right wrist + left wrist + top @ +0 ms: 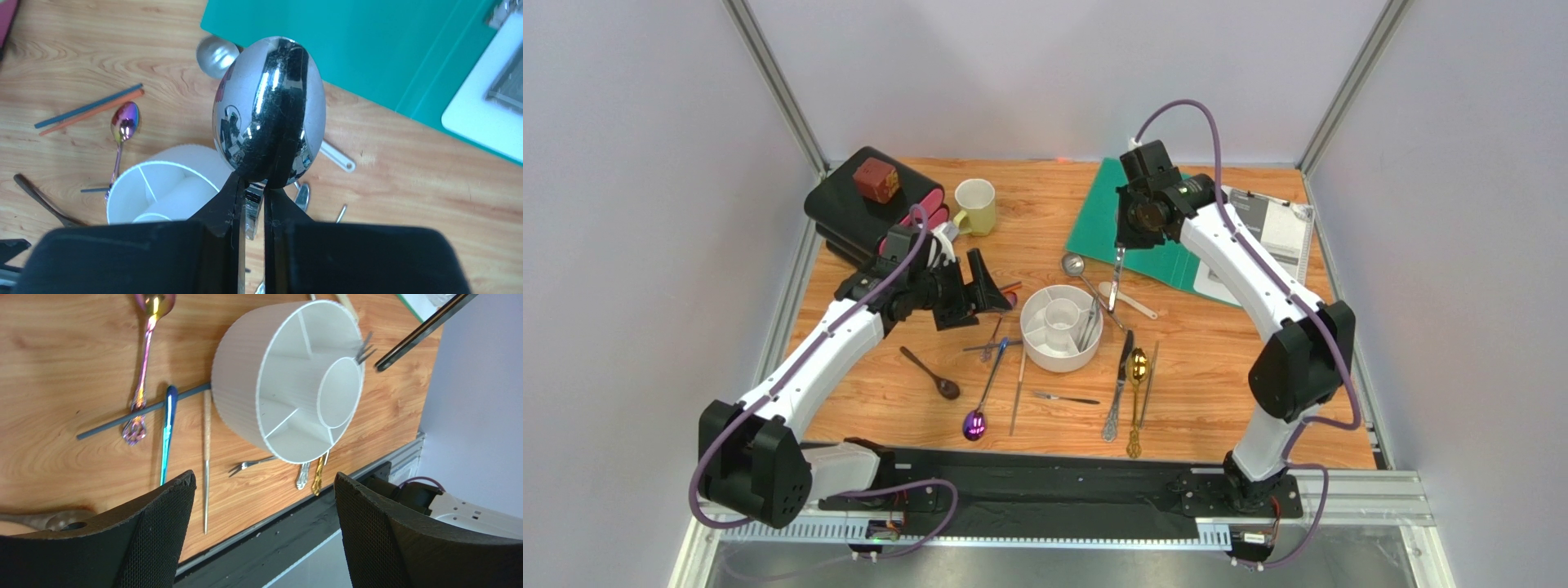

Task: Sort the eating utensils into containers
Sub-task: Pick up the spoon from the center of the board, then place the spoon in the storage box.

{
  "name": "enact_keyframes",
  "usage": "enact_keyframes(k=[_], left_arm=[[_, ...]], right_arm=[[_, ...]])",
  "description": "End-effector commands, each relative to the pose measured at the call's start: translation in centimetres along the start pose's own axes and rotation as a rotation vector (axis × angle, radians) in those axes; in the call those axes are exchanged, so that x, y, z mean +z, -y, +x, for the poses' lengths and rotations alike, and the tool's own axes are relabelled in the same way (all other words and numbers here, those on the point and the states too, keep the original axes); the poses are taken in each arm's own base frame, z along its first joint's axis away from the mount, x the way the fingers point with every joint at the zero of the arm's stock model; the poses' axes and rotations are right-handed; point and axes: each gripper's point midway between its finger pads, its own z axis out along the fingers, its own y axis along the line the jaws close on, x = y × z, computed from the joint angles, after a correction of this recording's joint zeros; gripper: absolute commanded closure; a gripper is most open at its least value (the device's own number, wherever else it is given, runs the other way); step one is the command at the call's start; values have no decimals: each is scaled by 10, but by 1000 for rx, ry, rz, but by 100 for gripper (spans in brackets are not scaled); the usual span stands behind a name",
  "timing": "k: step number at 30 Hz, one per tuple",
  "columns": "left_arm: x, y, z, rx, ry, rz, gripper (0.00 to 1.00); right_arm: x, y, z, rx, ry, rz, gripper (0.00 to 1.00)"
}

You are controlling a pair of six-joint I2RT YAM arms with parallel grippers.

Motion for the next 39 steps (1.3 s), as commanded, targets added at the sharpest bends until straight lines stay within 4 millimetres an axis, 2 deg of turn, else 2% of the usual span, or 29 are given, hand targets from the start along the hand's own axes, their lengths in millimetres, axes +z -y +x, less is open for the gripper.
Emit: enact_keyframes(k=[1, 2, 5, 9, 14, 17, 20, 23, 24, 26, 27, 28, 34, 39], left_arm=[[-10, -7, 3, -7, 31, -23, 12], [-10, -9, 5, -14, 23, -26, 12], [-6, -14, 9, -31, 0, -41, 12], [-7, -13, 4, -20, 10, -53, 12], [-5, -10, -4, -22, 20, -55, 12], [-2, -8, -7, -25, 21, -53, 12], [-2, -7, -11, -21, 28, -53, 12], [1, -9, -8, -24, 11, -54, 12], [3, -11, -6, -31, 3, -59, 12], [2, -11, -6, -29, 4, -58, 12], [1, -10, -6, -24, 6, -56, 12], [1, -10, -6, -20, 7, -55, 12], [-3, -16, -2, -13, 8, -75, 12], [-6, -16, -5, 9, 19, -75, 12]], right_arm=[[-12, -30, -59, -65, 169, -80, 100], [-3, -33, -59, -70, 156, -81, 100], [6, -45, -64, -82, 157, -104, 100], [5, -59, -66, -92, 166, -139, 100], [16, -84, -47, -134, 133, -194, 100], [26, -91, -35, -136, 99, -202, 100], [27, -97, -27, -133, 84, -213, 100], [38, -94, -12, -141, 65, -195, 100], [46, -89, 2, -148, 33, -182, 100], [49, -90, 9, -146, 31, -189, 100], [52, -86, 20, -139, 8, -176, 100], [48, -87, 19, -139, 23, -180, 100], [48, -86, 47, -164, 9, -142, 100], [45, -88, 59, -201, 4, -121, 100]])
